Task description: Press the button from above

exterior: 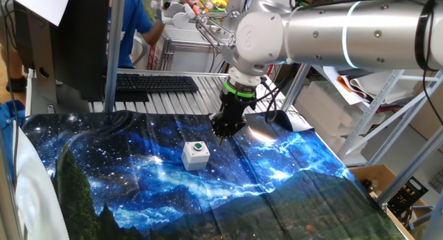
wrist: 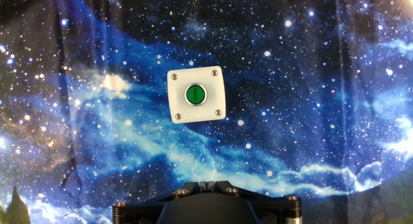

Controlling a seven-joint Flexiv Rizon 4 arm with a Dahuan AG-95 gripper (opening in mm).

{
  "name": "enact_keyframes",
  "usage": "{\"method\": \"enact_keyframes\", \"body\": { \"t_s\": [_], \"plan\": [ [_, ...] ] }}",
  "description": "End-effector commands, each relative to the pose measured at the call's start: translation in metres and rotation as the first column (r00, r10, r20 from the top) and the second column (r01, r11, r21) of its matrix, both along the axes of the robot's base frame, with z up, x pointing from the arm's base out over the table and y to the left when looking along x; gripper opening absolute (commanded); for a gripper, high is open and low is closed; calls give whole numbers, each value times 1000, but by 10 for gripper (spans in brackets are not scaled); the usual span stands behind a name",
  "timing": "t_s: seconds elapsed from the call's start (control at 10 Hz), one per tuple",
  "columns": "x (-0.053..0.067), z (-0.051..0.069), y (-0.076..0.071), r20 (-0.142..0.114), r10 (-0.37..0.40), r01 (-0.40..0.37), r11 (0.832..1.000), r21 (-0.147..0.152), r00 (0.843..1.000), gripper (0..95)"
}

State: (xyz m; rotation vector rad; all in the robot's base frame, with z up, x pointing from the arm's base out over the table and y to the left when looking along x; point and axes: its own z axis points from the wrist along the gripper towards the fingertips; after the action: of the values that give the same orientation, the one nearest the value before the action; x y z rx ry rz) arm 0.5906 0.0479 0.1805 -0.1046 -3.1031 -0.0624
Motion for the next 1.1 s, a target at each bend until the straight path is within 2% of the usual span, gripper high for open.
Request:
{"method": "enact_keyframes", "body": {
  "t_s": [0.1,0.3,0.5,0.6,0.7,0.8,0.9,1.1],
  "plan": [
    [0,0,0,2,-6,6,1000,0,1000,0],
    [0,0,0,0,-10,10,1000,6,1000,0],
    [0,0,0,-3,-76,76,997,26,997,0],
    [0,0,0,0,-78,78,997,4,997,0],
    [0,0,0,20,-32,32,999,-25,999,0],
    [0,0,0,28,17,-14,997,-73,999,0],
    [0,0,0,30,50,-47,995,-85,998,0],
    [0,0,0,33,89,-86,993,-82,995,0]
  ]
}}
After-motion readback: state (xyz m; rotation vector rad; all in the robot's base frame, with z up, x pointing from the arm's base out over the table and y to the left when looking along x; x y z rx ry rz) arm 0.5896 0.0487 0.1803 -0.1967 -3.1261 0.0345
